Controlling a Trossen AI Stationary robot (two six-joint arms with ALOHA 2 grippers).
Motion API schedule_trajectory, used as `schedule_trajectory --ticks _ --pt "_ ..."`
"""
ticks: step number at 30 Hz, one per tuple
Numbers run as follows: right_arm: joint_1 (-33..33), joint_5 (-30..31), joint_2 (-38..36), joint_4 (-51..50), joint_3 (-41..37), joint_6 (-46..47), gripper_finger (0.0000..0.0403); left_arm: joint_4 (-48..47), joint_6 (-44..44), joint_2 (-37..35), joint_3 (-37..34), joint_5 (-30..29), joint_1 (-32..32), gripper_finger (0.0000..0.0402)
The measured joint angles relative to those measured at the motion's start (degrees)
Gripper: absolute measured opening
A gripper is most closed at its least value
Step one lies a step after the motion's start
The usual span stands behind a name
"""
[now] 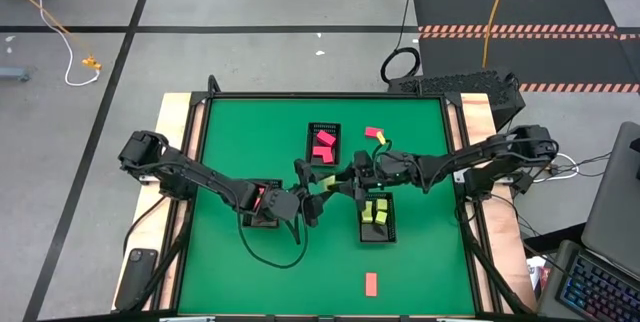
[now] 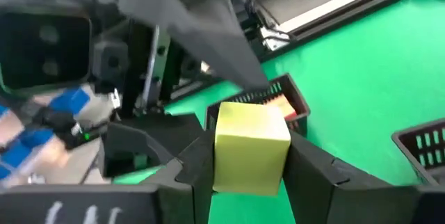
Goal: Sort & place blocks by color
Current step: Put the green block into the bottom right black bin
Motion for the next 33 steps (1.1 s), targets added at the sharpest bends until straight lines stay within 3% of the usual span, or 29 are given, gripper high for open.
schedule_trajectory --ticks 5,9,14,20,27,29,33 --pt "0.03 -1.4 -4.48 -9.52 -0.22 -4.48 0.0126 0.57 0.11 0.0 0.0 -1.59 -0.83 0.0308" --pt "0.25 -1.43 -10.78 -21.35 -0.24 -7.67 0.0126 1.35 -1.45 -0.09 0.02 -7.27 -1.51 0.0343" --pt "2.38 -1.24 -16.62 -35.97 -0.24 -10.19 0.0126 -0.83 -11.66 -0.11 0.04 -8.0 -1.63 0.0379" --pt "7.49 -1.25 -19.97 -44.88 -0.15 -10.17 0.0126 -6.44 -27.86 -0.11 0.04 6.82 -0.32 0.0394" --pt "12.75 -1.19 -18.17 -46.09 -0.15 -9.89 0.0126 -11.69 -40.55 -0.11 0.04 27.88 2.53 0.0394" --pt "13.76 -1.11 -17.23 -45.96 -0.15 -9.39 0.0126 -12.91 -42.15 -0.11 0.04 31.31 2.84 0.0394" --pt "15.21 -1.06 -14.7 -46.13 -0.15 -8.36 0.0126 -14.27 -43.85 -0.11 0.04 32.41 2.84 0.0394"
